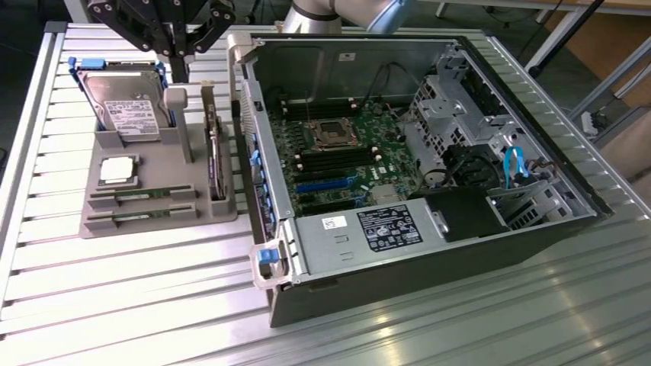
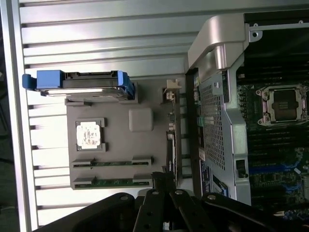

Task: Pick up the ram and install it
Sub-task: 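Reach for the ram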

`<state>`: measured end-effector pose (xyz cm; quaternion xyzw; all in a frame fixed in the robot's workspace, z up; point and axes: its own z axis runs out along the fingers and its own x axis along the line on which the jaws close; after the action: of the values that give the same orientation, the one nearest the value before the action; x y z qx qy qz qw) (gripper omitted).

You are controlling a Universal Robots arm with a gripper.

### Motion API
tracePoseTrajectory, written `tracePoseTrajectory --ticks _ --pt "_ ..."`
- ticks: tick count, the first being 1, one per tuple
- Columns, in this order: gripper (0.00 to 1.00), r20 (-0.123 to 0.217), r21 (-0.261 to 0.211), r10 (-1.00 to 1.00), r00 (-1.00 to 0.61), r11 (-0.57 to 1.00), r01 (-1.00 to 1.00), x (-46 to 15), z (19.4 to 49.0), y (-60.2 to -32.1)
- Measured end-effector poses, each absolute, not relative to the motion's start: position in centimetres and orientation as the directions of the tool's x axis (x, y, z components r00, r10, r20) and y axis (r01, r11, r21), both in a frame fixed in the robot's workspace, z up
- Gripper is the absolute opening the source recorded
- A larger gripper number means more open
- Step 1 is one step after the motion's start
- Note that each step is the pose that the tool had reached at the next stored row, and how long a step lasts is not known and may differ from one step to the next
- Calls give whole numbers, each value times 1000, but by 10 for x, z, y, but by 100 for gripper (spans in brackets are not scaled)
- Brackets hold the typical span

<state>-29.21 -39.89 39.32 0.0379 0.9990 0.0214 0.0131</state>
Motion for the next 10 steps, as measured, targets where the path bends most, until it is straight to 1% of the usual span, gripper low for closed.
tracePoseTrajectory --ticks 10 --pt "10 -25 44 76 -997 996 75 -298 393 -399"
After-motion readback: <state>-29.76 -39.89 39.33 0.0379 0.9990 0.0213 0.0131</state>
